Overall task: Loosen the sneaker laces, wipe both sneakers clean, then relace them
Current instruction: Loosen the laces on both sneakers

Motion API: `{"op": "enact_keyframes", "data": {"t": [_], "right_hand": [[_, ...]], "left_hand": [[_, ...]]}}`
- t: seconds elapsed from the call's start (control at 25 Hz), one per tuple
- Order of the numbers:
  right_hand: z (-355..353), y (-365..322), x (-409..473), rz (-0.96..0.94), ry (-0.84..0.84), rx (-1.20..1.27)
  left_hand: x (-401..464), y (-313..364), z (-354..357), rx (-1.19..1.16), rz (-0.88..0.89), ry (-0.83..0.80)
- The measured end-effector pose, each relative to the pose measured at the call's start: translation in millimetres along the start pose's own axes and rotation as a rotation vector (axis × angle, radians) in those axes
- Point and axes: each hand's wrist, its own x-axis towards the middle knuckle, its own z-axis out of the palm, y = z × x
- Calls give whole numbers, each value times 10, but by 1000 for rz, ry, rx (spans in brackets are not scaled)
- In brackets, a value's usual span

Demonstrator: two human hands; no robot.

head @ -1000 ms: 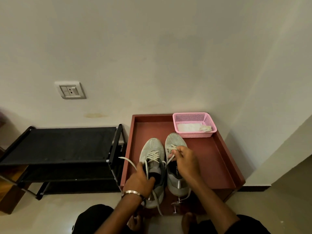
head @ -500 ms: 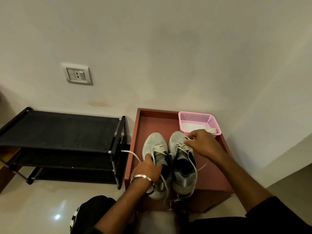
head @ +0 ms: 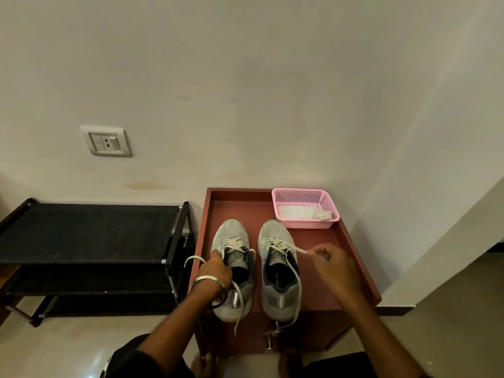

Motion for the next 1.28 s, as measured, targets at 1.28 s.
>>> {"op": "enact_keyframes", "data": {"t": [1.28], "right_hand": [[199, 313, -196, 224, -203, 361]], "left_hand": [[170, 988, -754, -657, 243, 308]]}}
